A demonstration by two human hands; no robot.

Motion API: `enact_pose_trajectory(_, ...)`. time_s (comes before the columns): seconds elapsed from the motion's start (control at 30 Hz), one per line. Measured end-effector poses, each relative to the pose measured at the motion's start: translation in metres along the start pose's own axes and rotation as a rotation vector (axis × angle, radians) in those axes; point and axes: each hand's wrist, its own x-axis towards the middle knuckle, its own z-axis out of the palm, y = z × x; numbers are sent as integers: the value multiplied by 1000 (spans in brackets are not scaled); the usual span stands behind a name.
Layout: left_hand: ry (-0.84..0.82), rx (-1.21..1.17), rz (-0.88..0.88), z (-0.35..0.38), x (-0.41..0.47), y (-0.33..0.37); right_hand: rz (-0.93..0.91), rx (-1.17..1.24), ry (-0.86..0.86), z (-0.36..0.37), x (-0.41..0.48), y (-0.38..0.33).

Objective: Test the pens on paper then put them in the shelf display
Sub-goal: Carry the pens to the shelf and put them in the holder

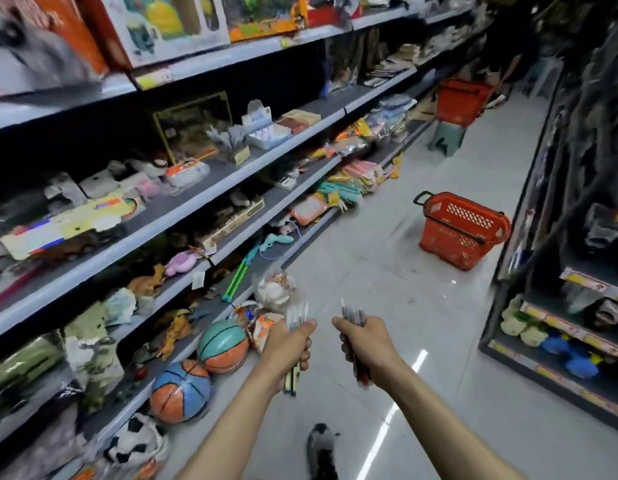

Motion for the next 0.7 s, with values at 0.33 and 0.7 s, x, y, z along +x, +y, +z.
enact_pose_trajectory(0.33, 200, -59, 35, -17, 184, 125, -53, -61, -89, 32, 223, -116)
enact_pose_trajectory(0.7, 345, -108, 82, 20, 381, 245, -62, -15, -225, 30, 470, -216)
